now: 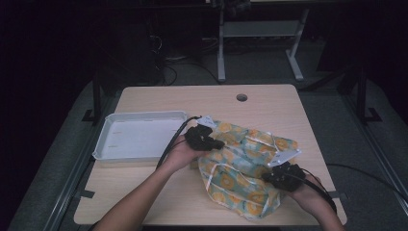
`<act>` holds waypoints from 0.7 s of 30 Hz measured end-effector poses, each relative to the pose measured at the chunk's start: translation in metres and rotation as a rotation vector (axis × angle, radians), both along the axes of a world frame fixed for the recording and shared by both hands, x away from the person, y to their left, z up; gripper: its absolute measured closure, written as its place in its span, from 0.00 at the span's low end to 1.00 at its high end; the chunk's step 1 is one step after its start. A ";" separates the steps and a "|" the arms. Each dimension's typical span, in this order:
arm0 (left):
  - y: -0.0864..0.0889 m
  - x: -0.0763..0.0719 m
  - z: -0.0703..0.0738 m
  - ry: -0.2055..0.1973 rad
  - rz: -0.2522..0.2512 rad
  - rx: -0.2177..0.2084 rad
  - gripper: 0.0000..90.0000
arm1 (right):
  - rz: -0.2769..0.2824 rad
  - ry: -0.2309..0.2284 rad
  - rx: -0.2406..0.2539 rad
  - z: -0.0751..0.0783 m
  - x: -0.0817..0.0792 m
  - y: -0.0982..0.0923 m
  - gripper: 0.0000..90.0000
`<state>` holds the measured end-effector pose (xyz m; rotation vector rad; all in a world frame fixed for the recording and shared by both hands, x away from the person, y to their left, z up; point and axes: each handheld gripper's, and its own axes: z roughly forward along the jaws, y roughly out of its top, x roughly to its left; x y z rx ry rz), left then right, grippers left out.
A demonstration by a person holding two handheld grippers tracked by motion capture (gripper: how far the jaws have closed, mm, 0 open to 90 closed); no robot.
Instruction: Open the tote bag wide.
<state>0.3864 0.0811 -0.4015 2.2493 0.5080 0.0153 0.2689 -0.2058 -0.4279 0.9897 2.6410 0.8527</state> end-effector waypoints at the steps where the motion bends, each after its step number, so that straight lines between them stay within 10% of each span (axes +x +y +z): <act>1: 0.001 0.001 0.001 -0.005 -0.001 -0.002 1.00 | -0.007 -0.016 0.013 0.004 0.000 -0.002 1.00; 10: 0.001 0.003 0.000 -0.031 0.033 0.002 0.99 | -0.087 -0.115 0.122 0.033 0.009 -0.022 1.00; 13: 0.001 0.002 0.005 -0.047 0.034 -0.001 0.77 | -0.100 -0.125 0.142 0.038 0.012 -0.022 1.00; 21: 0.003 0.001 0.015 -0.035 0.002 -0.029 0.58 | -0.110 -0.134 0.218 0.050 0.017 -0.028 1.00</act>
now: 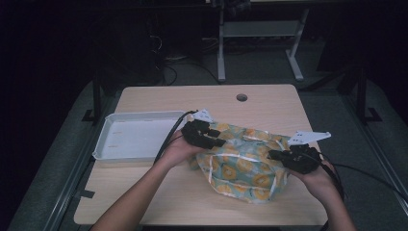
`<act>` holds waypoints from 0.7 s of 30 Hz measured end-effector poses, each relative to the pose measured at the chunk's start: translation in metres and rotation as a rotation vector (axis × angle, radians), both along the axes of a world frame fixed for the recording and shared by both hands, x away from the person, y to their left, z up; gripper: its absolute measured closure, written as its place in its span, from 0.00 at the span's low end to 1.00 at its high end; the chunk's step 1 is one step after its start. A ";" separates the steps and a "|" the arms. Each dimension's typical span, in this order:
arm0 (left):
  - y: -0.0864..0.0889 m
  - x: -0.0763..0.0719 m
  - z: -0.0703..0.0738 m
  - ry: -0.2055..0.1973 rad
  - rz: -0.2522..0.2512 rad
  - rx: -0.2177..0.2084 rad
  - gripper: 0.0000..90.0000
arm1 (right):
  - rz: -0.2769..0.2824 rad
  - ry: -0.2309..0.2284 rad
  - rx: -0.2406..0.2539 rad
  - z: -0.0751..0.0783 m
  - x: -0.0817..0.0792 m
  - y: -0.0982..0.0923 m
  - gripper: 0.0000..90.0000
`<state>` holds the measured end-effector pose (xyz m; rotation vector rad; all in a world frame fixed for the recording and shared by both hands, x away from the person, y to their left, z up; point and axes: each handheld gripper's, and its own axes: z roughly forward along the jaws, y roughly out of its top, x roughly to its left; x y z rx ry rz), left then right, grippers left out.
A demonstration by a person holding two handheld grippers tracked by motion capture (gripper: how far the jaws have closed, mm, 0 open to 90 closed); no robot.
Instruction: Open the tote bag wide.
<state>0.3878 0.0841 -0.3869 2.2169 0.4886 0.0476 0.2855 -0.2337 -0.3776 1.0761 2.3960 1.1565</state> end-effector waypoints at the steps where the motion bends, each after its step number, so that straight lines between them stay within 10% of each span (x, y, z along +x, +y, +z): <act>1: -0.002 0.000 -0.002 0.002 -0.016 0.009 0.57 | 0.001 -0.006 0.000 0.001 0.001 0.000 1.00; 12: -0.022 -0.013 -0.014 -0.019 -0.111 0.108 0.43 | -0.031 -0.003 0.031 0.003 0.018 0.005 1.00; 21: -0.015 -0.010 -0.011 -0.030 -0.085 0.092 1.00 | -0.043 -0.009 0.036 0.002 0.017 0.002 1.00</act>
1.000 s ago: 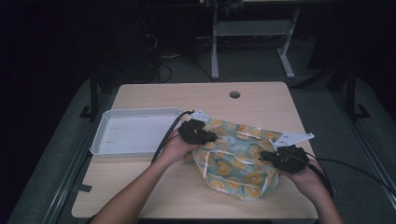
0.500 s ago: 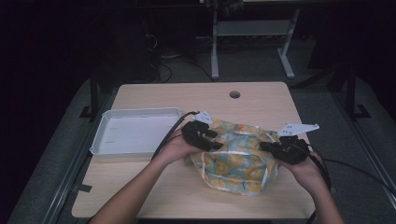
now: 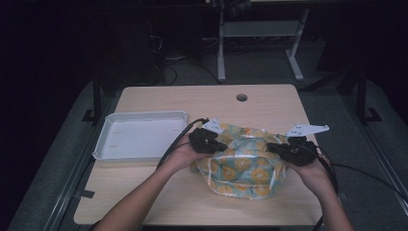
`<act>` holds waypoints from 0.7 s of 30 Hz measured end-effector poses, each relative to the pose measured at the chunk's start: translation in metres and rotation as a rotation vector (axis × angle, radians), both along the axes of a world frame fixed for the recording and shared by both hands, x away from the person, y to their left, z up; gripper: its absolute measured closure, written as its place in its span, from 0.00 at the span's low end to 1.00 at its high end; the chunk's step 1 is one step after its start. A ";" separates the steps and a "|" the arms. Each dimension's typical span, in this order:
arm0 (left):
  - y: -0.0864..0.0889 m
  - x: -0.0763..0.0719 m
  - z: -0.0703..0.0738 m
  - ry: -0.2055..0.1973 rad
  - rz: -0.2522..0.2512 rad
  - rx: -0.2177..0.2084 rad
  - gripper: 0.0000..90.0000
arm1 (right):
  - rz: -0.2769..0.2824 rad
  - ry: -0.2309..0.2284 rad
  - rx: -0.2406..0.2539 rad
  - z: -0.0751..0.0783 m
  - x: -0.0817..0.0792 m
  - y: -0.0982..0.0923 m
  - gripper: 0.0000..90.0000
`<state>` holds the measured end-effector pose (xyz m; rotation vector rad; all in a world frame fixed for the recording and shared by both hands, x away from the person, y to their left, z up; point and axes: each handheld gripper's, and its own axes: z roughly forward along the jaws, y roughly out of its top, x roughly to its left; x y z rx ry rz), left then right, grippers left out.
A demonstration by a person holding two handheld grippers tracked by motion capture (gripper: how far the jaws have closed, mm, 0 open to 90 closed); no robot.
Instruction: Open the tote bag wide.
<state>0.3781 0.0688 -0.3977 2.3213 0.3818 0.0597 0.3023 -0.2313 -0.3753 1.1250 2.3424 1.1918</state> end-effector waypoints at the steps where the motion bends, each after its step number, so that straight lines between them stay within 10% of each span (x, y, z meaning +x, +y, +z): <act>1: 0.001 0.001 0.000 0.004 0.009 -0.007 1.00 | -0.003 0.000 -0.002 -0.001 0.000 0.000 1.00; 5: 0.006 0.005 0.001 0.004 0.033 -0.044 1.00 | -0.026 0.000 0.002 -0.002 0.001 -0.001 1.00; 8: 0.002 0.004 0.000 0.013 0.013 -0.050 0.64 | -0.019 0.003 0.017 -0.001 0.001 0.000 1.00; 13: -0.013 -0.006 -0.007 -0.004 -0.054 0.012 0.46 | -0.007 -0.012 0.031 0.002 0.001 0.004 1.00; 19: -0.022 -0.011 -0.012 -0.039 -0.053 0.069 0.40 | 0.000 -0.031 0.065 0.006 0.001 0.002 1.00; 21: -0.022 -0.011 -0.011 -0.048 -0.047 0.078 0.54 | -0.004 -0.032 0.068 0.007 0.000 0.001 1.00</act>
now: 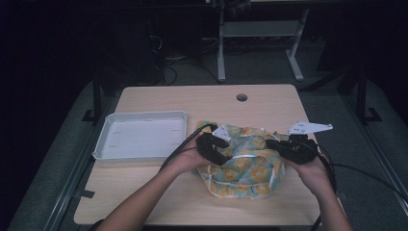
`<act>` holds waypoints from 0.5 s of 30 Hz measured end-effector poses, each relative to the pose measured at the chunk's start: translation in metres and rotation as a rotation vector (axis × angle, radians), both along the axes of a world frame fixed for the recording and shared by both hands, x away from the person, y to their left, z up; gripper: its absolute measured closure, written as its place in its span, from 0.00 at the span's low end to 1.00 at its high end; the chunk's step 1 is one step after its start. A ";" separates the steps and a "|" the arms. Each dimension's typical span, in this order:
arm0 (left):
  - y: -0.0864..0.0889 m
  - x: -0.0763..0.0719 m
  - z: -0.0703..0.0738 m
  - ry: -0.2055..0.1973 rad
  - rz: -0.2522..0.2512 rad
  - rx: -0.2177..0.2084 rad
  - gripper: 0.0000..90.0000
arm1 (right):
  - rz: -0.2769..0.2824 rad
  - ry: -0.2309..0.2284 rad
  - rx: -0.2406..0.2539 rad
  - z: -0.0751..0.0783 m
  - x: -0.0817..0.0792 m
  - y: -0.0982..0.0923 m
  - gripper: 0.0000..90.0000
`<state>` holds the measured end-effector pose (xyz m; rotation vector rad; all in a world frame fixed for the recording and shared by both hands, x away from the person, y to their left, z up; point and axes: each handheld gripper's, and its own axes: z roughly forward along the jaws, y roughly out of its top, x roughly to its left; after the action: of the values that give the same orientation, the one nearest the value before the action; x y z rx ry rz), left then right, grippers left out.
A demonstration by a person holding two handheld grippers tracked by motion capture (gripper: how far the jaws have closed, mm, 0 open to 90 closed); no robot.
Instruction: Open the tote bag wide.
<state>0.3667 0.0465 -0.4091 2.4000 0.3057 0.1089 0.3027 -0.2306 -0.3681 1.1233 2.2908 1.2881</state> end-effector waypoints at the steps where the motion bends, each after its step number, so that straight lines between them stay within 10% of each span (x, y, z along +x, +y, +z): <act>1: 0.001 0.000 0.001 -0.013 0.001 0.003 0.65 | 0.003 -0.001 -0.001 0.000 0.000 0.000 1.00; 6: 0.006 0.002 0.005 0.000 0.006 -0.021 0.99 | 0.003 0.000 -0.007 -0.002 0.001 -0.001 1.00; 15: 0.020 0.015 0.010 0.045 0.100 -0.114 1.00 | -0.029 -0.018 -0.068 0.002 -0.004 0.002 0.87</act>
<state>0.3816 0.0664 -0.3996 2.2772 0.4415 0.0804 0.2989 -0.2290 -0.3660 1.1129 2.2793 1.1953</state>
